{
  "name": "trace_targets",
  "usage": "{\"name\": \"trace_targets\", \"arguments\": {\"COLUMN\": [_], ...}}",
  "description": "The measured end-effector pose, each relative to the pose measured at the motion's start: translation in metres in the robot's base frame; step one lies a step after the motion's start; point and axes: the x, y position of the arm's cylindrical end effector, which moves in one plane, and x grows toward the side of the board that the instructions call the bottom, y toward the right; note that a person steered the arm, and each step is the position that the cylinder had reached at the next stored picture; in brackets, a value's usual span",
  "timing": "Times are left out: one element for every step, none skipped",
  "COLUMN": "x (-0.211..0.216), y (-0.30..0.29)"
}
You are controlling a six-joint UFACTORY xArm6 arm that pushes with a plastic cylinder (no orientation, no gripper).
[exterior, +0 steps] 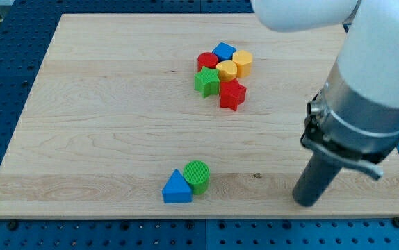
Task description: Separate the blue triangle from green circle
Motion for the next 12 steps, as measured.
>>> {"name": "trace_targets", "arguments": {"x": [0.004, 0.003, 0.003, 0.003, 0.003, 0.004, 0.003, 0.003, 0.003, 0.003, 0.003, 0.003], "y": [-0.014, -0.024, -0.027, -0.027, -0.03, -0.058, -0.07, -0.076, -0.086, -0.095, -0.106, -0.118]}}
